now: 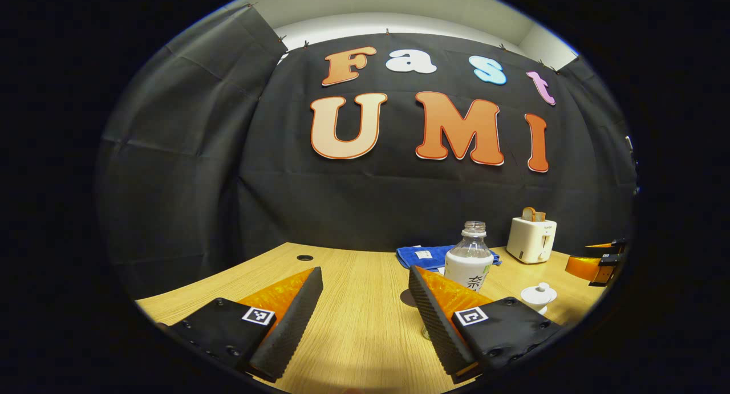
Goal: Open the teacup lid with one hand, grasp the water bottle and pour water into the teacup with the other hand; after pouring, place the water bottle on the coaster and then close the teacup lid.
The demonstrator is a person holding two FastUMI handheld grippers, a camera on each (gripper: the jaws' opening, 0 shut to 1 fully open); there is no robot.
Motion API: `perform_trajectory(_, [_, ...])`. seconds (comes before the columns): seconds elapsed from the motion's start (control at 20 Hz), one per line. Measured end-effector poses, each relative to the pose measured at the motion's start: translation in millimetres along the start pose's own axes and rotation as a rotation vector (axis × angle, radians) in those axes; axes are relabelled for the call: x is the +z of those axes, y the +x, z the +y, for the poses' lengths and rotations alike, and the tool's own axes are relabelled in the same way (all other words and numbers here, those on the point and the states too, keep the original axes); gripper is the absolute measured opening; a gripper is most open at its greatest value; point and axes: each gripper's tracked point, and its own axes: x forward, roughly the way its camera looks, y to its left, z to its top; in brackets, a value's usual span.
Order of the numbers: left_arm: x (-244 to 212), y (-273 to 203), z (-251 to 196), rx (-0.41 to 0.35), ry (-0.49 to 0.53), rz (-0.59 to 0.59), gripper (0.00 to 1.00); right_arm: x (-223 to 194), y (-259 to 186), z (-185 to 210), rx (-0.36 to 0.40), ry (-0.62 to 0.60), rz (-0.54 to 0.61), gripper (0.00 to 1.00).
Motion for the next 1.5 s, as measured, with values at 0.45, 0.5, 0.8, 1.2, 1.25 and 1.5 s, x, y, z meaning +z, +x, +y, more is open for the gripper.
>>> perform_trajectory(0.45, [2,1,8,0.011,0.011,-0.003,0.99,-24,35,19,0.019,-0.030,0.098,0.98])
perform_trajectory(0.5, [1,1,9,0.012,0.015,-0.002,0.99,-31,38,22,0.024,-0.027,0.125,0.98])
perform_trajectory(0.8, [1,3,15,0.027,0.020,-0.001,0.99,-46,49,24,0.021,-0.022,0.176,0.98])
perform_trajectory(1.2, [-2,3,19,0.037,0.013,0.005,0.99,-52,53,30,0.030,-0.039,0.192,0.69])
perform_trajectory(1.25, [-2,3,20,0.038,0.013,0.005,0.99,-54,53,31,0.032,-0.042,0.193,0.63])
perform_trajectory(1.5, [-5,4,23,0.042,0.002,0.012,0.99,-57,54,33,0.036,-0.056,0.203,0.47])
